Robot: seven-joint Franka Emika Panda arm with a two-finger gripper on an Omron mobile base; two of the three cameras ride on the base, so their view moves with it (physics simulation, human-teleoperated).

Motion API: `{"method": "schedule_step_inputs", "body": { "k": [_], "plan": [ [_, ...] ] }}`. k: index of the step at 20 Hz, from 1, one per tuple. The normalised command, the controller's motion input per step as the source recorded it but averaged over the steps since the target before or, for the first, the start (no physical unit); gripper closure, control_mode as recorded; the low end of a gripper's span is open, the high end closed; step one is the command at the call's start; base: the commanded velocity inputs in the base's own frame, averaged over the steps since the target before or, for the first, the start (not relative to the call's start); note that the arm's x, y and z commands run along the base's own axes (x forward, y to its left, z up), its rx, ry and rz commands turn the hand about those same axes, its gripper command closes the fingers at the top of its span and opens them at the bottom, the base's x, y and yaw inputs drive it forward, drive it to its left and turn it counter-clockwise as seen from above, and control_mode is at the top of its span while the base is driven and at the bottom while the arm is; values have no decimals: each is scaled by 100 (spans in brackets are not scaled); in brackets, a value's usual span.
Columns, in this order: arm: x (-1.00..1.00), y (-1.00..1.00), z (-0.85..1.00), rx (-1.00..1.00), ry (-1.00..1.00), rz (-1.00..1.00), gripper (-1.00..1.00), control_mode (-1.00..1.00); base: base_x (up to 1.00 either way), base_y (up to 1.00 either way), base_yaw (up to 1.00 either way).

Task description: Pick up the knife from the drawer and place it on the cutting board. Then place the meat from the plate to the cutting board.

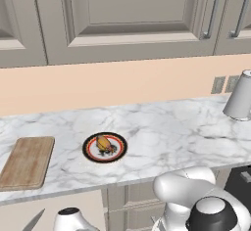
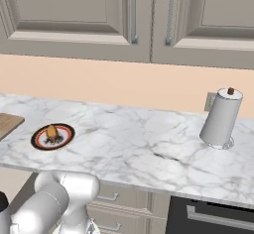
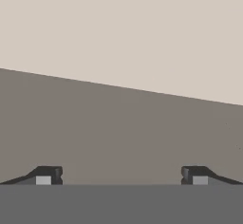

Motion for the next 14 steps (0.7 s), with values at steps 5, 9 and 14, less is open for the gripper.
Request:
{"method": "schedule_step_inputs", "body": {
  "k": [5, 9, 14],
  "plan": [
    [45, 13, 55, -7, 1, -3, -100, -100, 0, 0, 0],
    [67, 20, 37, -9, 0, -8, -100, -100, 0, 0, 0],
    [52, 13, 5, -5, 0, -6, -100, -100, 0, 0, 0]
  ]
}}
